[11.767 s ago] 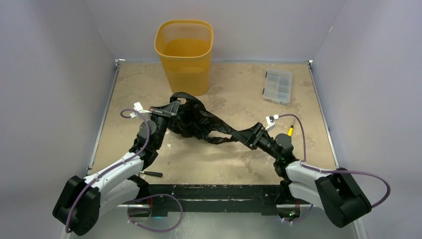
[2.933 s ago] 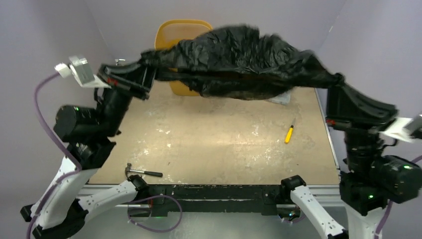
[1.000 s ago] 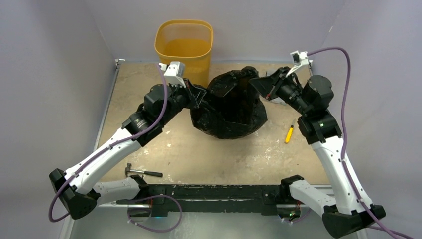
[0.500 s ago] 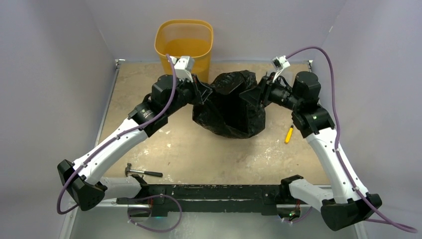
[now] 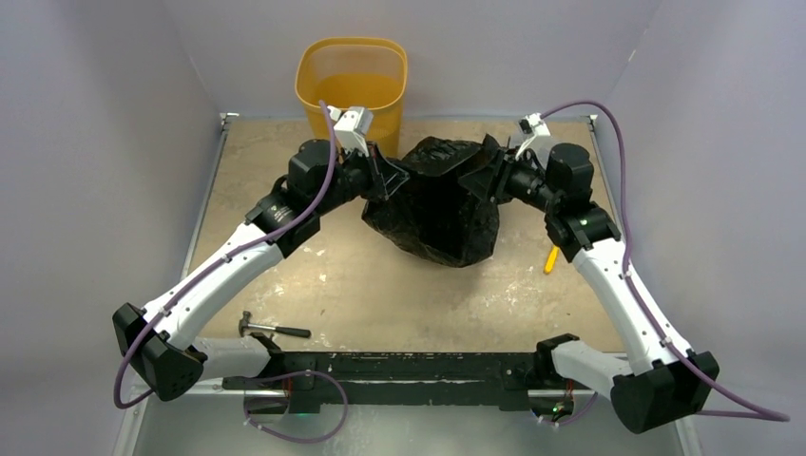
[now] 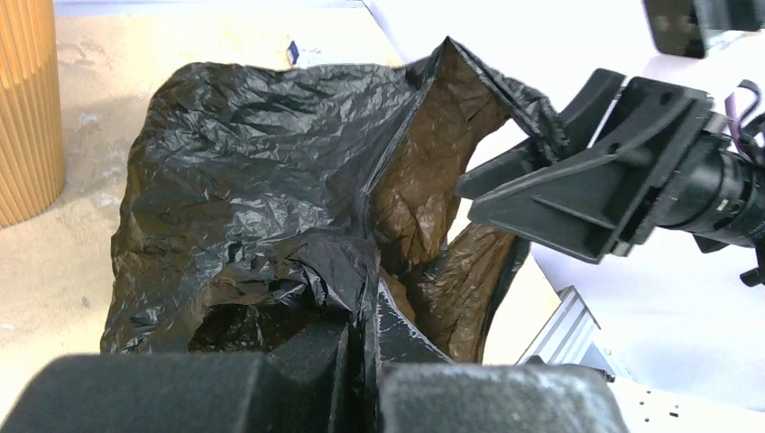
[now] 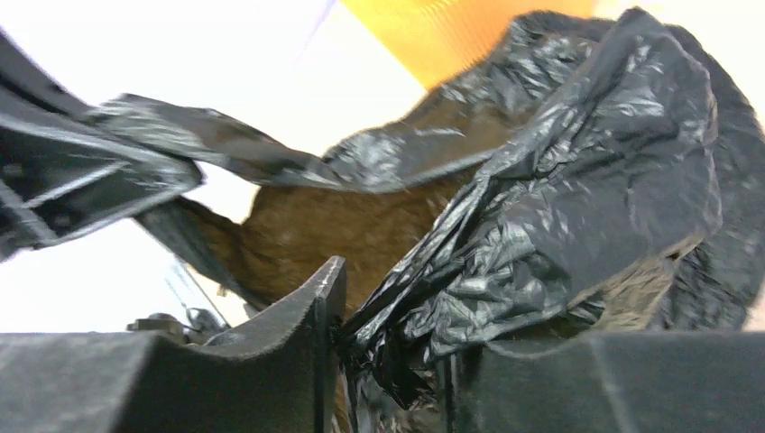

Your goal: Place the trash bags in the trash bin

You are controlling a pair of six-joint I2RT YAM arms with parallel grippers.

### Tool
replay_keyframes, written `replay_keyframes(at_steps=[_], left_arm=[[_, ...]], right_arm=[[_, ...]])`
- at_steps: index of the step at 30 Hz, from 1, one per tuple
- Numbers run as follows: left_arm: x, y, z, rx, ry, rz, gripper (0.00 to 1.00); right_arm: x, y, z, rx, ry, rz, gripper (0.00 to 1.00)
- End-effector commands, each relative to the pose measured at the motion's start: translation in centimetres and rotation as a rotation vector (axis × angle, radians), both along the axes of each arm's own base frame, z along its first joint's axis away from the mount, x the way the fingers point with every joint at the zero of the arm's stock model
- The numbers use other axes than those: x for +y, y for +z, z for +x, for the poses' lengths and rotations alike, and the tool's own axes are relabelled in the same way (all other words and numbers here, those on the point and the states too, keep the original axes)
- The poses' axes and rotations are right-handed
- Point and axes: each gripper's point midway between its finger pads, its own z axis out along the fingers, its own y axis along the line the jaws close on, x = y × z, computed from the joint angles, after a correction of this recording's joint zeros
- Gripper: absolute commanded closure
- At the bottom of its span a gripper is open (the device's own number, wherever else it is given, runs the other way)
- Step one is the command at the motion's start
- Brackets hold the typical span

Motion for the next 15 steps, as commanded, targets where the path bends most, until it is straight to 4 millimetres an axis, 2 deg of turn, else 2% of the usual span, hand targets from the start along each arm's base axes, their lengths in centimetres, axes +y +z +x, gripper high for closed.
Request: replay_keyframes(at_steps=[1, 3, 7, 11, 15], left_arm=[[0.5, 0.9, -0.1, 0.001, 0.021, -0.052, 1.0], [0.5, 0.7, 0.1, 0.007, 0.026, -0.076, 1.0], [-0.2, 1.8, 0.0, 0.008, -0.015, -0.183, 1.0], [-1.7, 1.8, -0.1, 0.032, -0.076, -0.251, 1.0], [-3.0, 2.0, -0.6, 0.064, -0.152, -0.326, 0.92]], right_arm=[[2.1, 5.8, -2.9, -0.22, 0.182, 0.138, 0.65], [2.6, 5.4, -4.2, -0.238, 0.258, 0.127, 0.68], [3.6, 3.5, -6.3, -0.222, 0.408, 0.102, 0.6], [3.9, 3.1, -7.5, -0.236, 0.467, 0.126, 0.52], [4.1, 2.7, -7.3, -0.221, 0.472, 0.139, 0.45]])
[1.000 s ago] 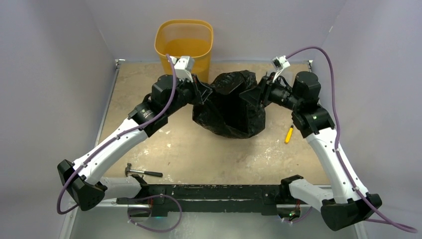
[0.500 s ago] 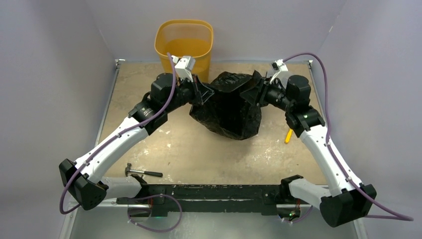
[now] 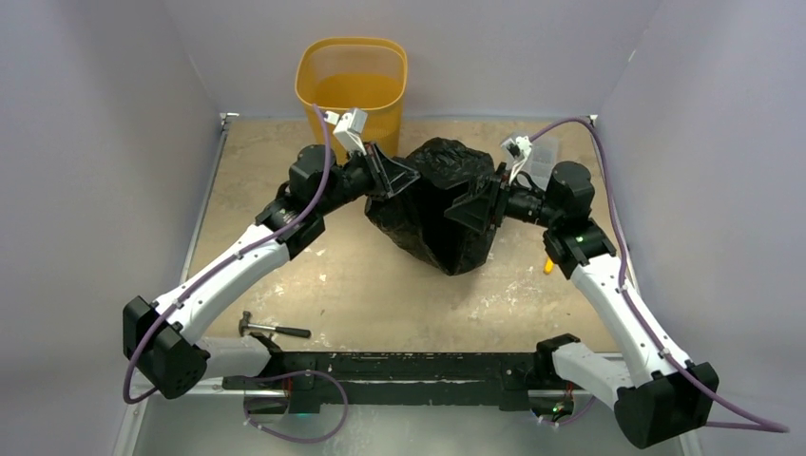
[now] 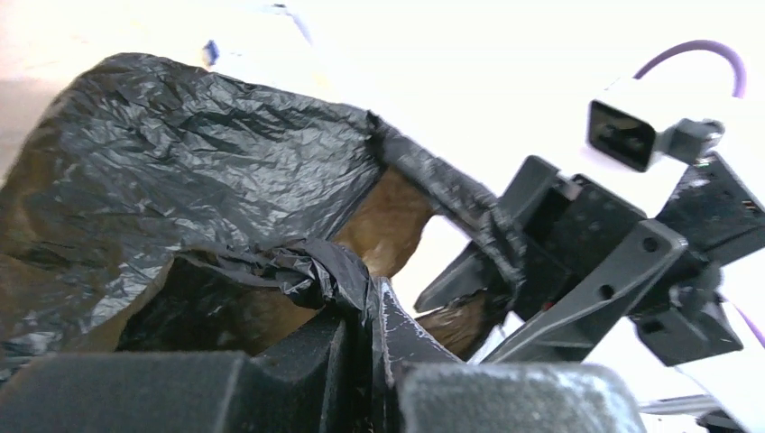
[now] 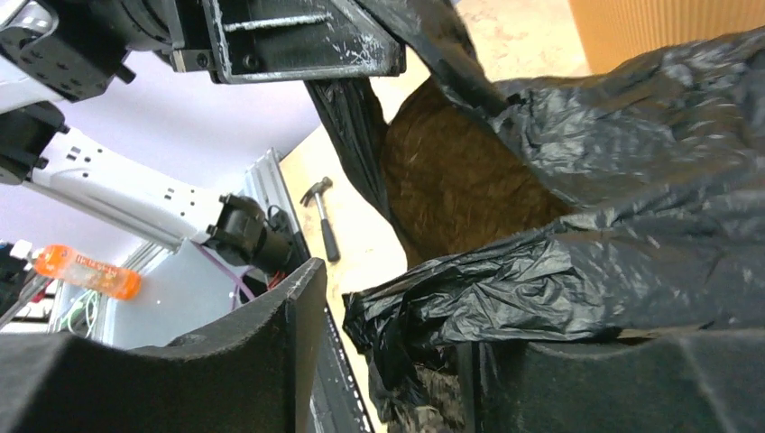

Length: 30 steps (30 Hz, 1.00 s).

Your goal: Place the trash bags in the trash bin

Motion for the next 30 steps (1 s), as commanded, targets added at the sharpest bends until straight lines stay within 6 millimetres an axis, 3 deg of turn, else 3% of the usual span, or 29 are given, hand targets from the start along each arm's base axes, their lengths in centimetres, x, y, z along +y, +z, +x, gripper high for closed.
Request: replay_keyframes(at_steps=[1, 8, 15, 19, 23, 30], left_arm=[[-2.1, 2.4, -1.0, -0.012, -0.121, -0.163, 0.91], [-3.0, 1.7, -1.4, 0.026, -0.175, -0.188, 0.82], [-3.1, 1.4, -1.5, 0.034, -0.184, -0.166, 0.7], [-2.9, 0.4, -1.4, 0.058, -0.172, -0.133, 0.7], [-2.3, -0.2, -1.1, 0.066, -0.138, -0.092, 0.74], [-1.5, -0.1, -0.7, 0.049, -0.09, -0.056, 0.78]], right_arm=[[0.7, 1.5, -1.0, -0.071, 0.079, 0.03, 0.43], [1.7, 1.9, -0.4, -0.072, 0.092, 0.039, 0.34], [3.5, 0.7, 0.0, -0.027, 0.096, 0.026, 0.31], [3.2, -1.0, 1.5, 0.034, -0.007, -0.002, 0.31], [1.6, -2.6, 2.6, 0.06, -0.139, -0.068, 0.3], [0.8, -6.6, 2.2, 0.123, -0.157, -0.18, 0.28]])
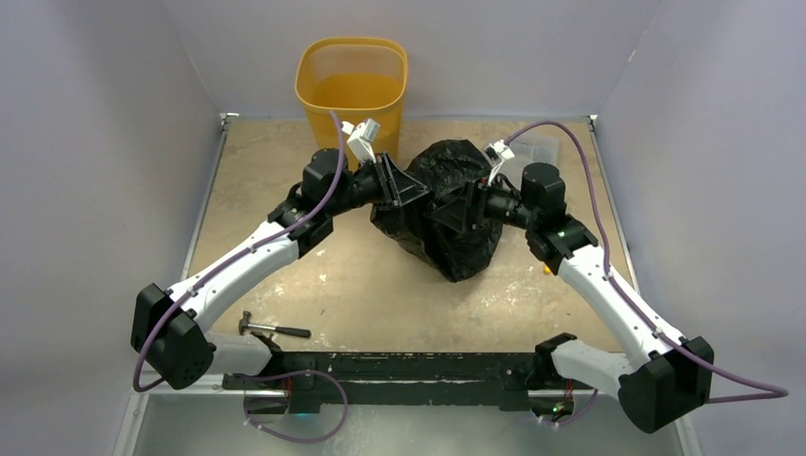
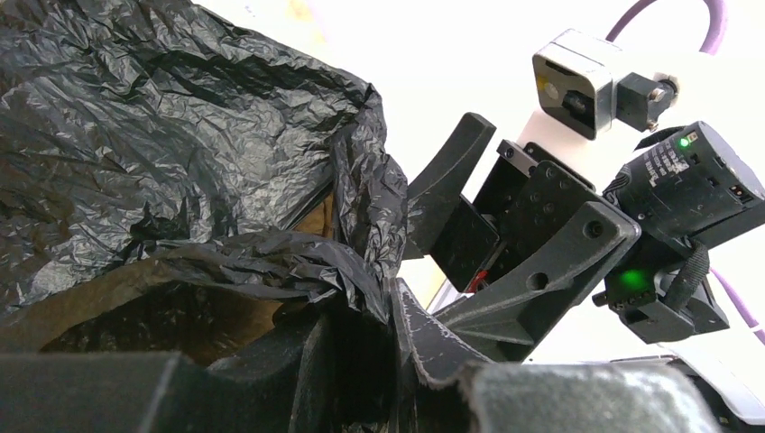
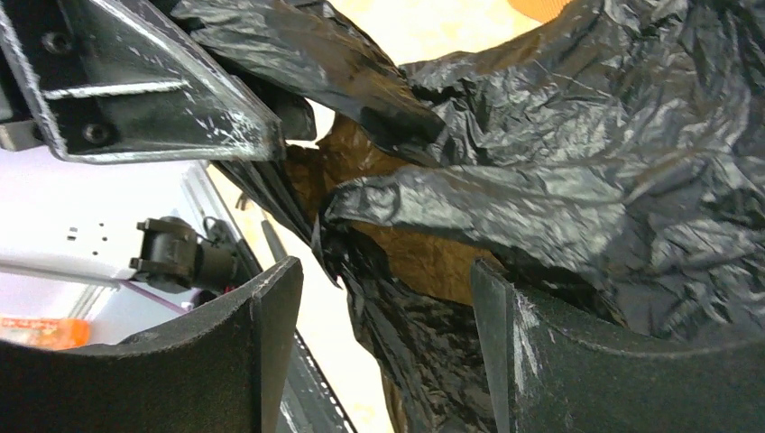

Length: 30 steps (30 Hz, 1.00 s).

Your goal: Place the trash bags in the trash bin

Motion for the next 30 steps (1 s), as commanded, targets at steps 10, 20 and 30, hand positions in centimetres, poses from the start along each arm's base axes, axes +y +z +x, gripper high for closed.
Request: replay_keyframes(at_steps=[10, 20, 30], left_arm=[[0.3, 2.8, 0.3, -0.074, 0.013, -0.02, 0.81], [0.3, 2.9, 0.1, -0.073, 0.007, -0.017, 0.82], [0.6, 2.3, 0.4, -0.071, 0.026, 0.007, 0.82]], right_arm=[[2.7, 0.1, 0.1, -0.173, 0.028, -0.047, 0.3], [3.9, -1.1, 2.6, -0.228, 0.033, -0.088, 0.39], [2.8, 1.6, -0.5, -0.247, 0.023, 0.033, 0.89]])
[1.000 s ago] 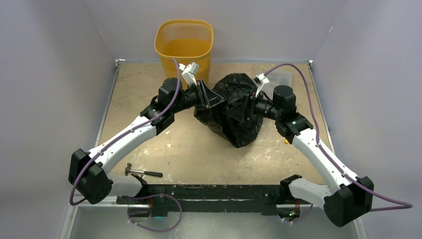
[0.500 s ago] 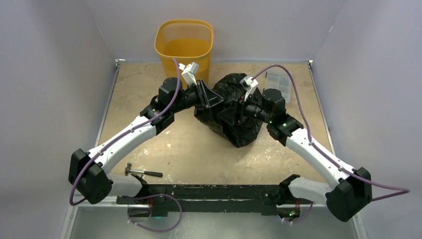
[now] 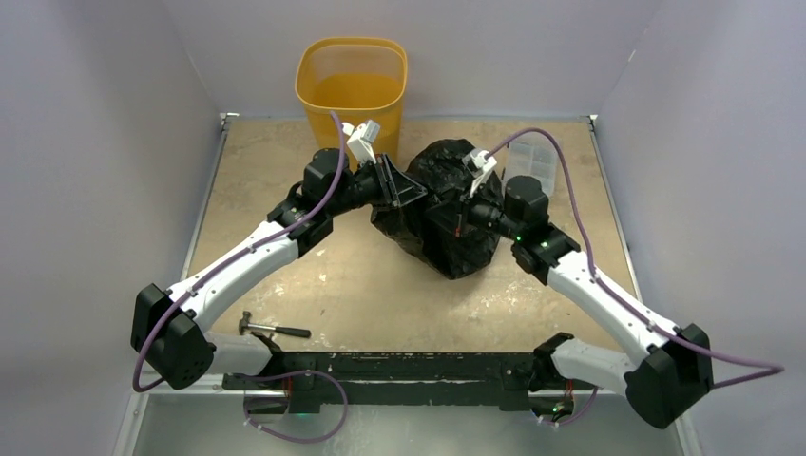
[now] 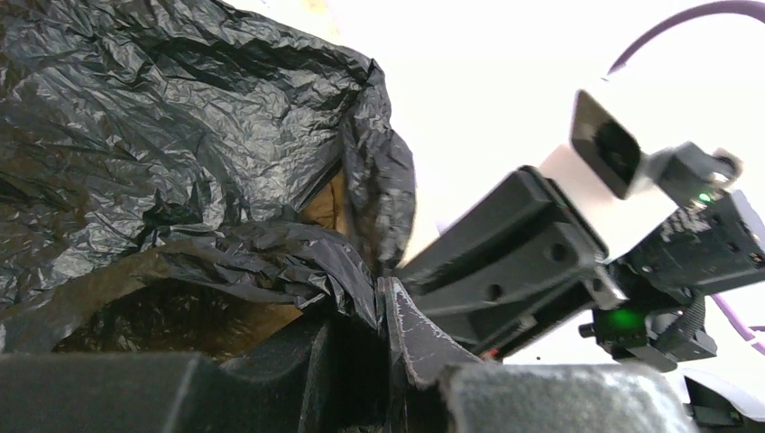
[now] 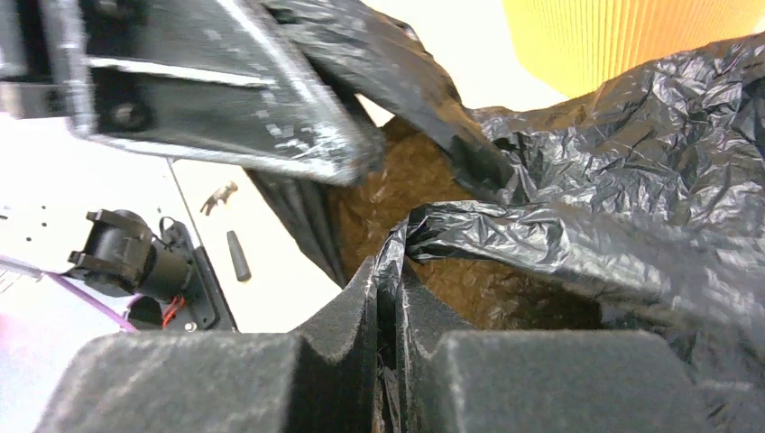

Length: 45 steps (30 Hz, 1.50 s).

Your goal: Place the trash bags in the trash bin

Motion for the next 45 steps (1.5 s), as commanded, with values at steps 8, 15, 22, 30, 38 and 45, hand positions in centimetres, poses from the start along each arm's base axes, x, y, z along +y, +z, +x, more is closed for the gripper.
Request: replay_keyframes(at_steps=[8, 15, 22, 30, 38, 45], left_arm=[[-0.5, 3.3, 0.2, -0.077, -0.019, -0.076, 0.79], [-0.8, 4.1, -0.2, -0.066, -0.034, -0.131, 0.75], [-1.1, 4.0, -0.4, -0.047, -0.049, -0.165, 0.68], [-1.4, 4.0, -0.5, -0.041, -0.066, -0.168, 0.61], [-1.4, 4.0, -0.4, -0.039, -0.061, -0.166, 0.58], [-2.6, 4.4, -0.5, -0.036, -0.082, -0.188, 0.58]], right_arm=[[1.0, 6.5, -4.7, -0.071, 0.159, 0.31, 0.85], [1.7, 7.0, -3.9, -0.068, 0.17, 0.344, 0.61], [2.0, 7.4, -3.0, -0.071, 0.156, 0.351, 0.42], [1.4, 7.6, -1.0, -0.067, 0.037, 0.385, 0.34], [2.0, 8.5, -0.8, -0.078, 0.068, 0.42, 0.26], [2.5, 8.2, 0.2, -0.062, 0.014, 0.408, 0.25]])
